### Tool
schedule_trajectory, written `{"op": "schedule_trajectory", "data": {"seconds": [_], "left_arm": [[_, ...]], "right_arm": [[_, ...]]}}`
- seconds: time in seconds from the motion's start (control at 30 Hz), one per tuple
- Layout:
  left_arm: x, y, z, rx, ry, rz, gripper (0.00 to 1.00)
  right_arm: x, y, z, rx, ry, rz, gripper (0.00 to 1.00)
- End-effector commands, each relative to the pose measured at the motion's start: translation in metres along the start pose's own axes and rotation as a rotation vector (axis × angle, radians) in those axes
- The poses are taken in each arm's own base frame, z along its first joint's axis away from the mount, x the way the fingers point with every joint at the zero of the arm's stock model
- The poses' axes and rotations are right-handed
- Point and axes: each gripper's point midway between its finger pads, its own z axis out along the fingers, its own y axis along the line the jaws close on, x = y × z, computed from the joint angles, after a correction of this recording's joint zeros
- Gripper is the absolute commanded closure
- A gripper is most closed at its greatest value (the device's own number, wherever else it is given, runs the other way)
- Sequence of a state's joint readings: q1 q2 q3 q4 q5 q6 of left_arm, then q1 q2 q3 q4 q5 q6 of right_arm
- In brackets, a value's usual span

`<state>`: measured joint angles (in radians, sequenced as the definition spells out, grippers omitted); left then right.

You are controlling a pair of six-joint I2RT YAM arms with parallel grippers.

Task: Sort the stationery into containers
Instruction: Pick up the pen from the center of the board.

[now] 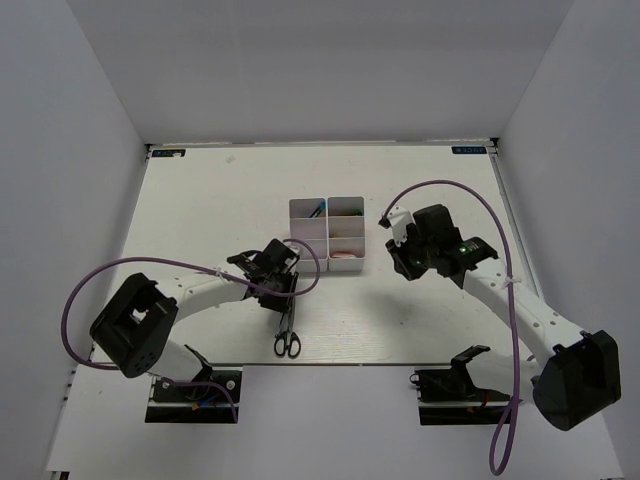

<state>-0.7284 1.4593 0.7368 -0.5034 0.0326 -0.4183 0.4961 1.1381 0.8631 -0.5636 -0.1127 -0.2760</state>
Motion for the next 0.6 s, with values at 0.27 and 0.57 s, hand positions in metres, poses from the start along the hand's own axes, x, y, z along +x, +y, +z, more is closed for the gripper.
{"op": "schedule_trajectory", "data": {"seconds": [0.27,0.57], "left_arm": [[0.027,0.031,0.005,-0.036,0.046,-0.044,0.61],[0.032,0.031,0.005,-0.076,0.082,0.007,0.63]], "right_arm": [[-0.008,0.0,-0.003,-0.007,-0.059,0.012,0.72],[-0.008,-0.002,-0.005,-0.001,-0.066,0.015,0.71]]}}
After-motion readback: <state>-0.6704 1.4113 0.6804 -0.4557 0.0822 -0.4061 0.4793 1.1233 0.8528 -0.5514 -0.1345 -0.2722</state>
